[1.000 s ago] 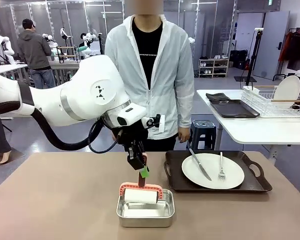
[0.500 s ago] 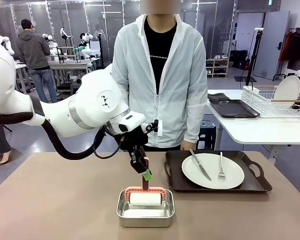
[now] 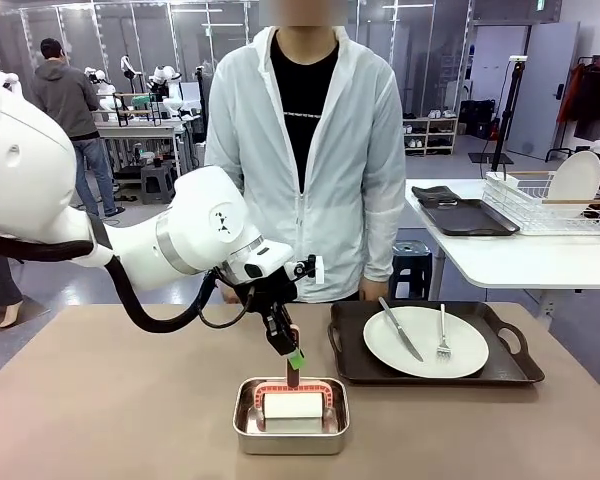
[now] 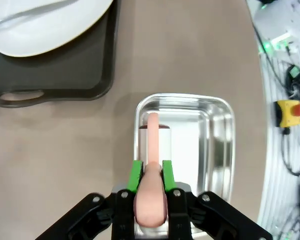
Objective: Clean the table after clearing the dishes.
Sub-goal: Place the Lint Roller back on top of the Airtight Container.
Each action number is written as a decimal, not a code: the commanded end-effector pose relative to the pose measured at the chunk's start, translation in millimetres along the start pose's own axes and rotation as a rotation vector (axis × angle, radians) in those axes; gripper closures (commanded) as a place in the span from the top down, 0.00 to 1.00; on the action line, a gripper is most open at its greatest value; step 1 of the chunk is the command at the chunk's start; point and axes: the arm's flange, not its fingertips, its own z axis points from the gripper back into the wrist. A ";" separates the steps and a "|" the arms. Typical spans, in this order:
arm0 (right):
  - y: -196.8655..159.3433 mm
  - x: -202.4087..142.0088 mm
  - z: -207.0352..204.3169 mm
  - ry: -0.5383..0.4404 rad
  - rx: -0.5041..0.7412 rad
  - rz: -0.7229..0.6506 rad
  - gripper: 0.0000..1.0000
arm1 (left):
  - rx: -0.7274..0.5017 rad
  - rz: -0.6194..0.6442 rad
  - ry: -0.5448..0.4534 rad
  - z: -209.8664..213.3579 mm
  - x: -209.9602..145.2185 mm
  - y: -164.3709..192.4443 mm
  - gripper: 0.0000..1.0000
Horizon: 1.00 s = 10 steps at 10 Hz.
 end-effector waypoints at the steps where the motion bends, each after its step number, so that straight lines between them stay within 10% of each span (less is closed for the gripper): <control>1: 4.3 -2.0 0.8 -0.004 0.007 0.000 1.00 | 0.020 0.003 -0.012 -2.2 3.0 15.6 0.21; 3: 4.3 -2.0 0.8 -0.004 0.007 0.000 1.00 | 0.008 0.005 0.004 -0.1 5.0 23.5 0.21; 10: 4.3 -2.0 0.8 -0.004 0.007 0.000 1.00 | 0.031 -0.029 0.061 11.1 21.4 24.3 0.98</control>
